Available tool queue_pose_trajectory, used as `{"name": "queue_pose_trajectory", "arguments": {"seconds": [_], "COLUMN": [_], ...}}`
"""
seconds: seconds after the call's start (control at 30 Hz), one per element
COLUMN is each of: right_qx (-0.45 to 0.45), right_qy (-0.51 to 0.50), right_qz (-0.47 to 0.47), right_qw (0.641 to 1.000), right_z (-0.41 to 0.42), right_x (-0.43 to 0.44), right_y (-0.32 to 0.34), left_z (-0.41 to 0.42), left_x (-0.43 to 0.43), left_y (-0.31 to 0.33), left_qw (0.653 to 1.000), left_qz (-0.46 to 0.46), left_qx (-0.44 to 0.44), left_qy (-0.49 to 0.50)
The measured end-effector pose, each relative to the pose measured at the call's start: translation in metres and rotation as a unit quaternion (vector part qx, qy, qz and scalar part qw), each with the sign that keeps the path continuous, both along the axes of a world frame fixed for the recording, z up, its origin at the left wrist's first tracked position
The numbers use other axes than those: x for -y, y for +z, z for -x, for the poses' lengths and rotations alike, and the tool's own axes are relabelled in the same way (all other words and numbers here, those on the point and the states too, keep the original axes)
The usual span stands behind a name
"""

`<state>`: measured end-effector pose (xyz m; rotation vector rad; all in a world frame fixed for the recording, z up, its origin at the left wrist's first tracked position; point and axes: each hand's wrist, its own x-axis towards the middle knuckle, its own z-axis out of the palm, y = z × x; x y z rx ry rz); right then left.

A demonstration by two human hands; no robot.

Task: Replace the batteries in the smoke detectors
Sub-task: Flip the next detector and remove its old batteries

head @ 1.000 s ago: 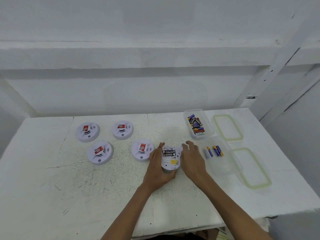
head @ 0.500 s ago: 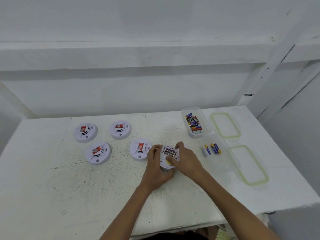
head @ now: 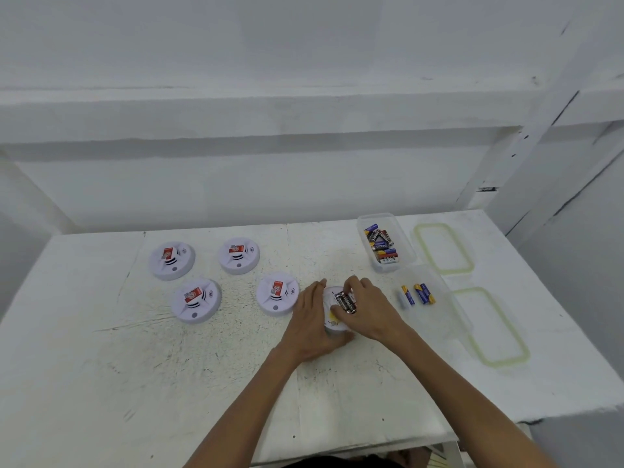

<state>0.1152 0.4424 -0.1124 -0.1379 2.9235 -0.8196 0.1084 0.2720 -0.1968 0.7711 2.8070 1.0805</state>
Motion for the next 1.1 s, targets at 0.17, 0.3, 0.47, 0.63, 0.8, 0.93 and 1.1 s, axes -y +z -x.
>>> {"name": "queue_pose_trajectory", "arguments": {"seconds": [0.17, 0.3, 0.47, 0.63, 0.8, 0.93, 1.1], "right_qx": [0.001, -0.009, -0.003, 0.003, -0.036, -0.070, -0.098], "right_qy": [0.027, 0.037, 0.064, 0.066, 0.029, -0.026, -0.125], "right_qz": [-0.041, -0.104, -0.161, -0.135, -0.064, -0.038, 0.104], "right_qw": [0.999, 0.994, 0.985, 0.989, 0.997, 0.996, 0.982], "right_z": [0.007, 0.020, 0.032, 0.032, 0.029, 0.020, 0.003], "right_x": [-0.001, -0.002, -0.006, -0.006, -0.002, 0.003, -0.001], "right_y": [0.004, 0.006, 0.008, 0.011, 0.008, -0.002, 0.005], "left_z": [-0.003, -0.003, -0.006, -0.009, -0.009, -0.010, -0.009], "left_x": [-0.005, -0.005, -0.008, -0.010, -0.007, -0.005, -0.005], "left_y": [0.015, 0.015, 0.013, 0.013, 0.020, 0.019, 0.017], "left_qw": [0.993, 0.977, 0.972, 0.974, 0.979, 0.978, 0.978], "left_qz": [-0.093, -0.162, -0.170, -0.159, -0.152, -0.156, -0.155], "left_qx": [0.058, 0.119, 0.138, 0.127, 0.096, 0.101, 0.096], "left_qy": [0.042, 0.075, 0.088, 0.096, 0.097, 0.097, 0.101]}}
